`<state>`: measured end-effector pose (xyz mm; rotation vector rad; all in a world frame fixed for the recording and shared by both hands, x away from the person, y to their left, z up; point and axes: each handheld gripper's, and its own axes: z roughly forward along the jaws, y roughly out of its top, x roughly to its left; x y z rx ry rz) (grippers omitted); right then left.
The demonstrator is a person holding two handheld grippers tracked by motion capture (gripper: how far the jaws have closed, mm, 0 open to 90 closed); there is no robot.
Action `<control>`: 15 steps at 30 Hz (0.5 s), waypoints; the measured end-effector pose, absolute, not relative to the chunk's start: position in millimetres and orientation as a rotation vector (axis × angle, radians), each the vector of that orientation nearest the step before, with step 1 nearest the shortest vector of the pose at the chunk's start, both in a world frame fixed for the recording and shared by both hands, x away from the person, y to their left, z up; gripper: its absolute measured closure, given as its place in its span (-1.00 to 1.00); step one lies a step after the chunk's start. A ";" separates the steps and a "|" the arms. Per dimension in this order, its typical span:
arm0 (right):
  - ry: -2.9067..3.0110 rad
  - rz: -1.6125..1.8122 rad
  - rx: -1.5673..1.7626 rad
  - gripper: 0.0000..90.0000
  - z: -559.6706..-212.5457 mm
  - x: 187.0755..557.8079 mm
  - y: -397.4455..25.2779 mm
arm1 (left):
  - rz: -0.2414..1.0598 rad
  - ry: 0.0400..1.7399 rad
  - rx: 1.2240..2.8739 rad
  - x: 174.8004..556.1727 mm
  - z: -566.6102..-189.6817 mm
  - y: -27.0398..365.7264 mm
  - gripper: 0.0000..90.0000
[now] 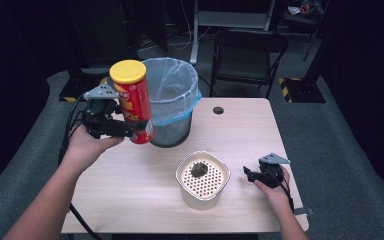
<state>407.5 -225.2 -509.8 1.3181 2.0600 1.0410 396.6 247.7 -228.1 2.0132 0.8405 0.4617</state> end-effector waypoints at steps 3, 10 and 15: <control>2.060 1.039 1.317 -0.40 -510.0 407.8 -226.0 | 0.472 0.841 2.012 400.9 -219.1 244.2 -0.46; 2.062 1.044 1.326 -0.40 -510.4 408.1 -227.1 | 0.486 0.842 1.999 416.2 -197.3 236.1 -0.46; 2.057 1.045 1.316 -0.40 -510.5 409.1 -229.2 | 0.511 0.855 1.989 431.5 -179.0 232.3 -0.46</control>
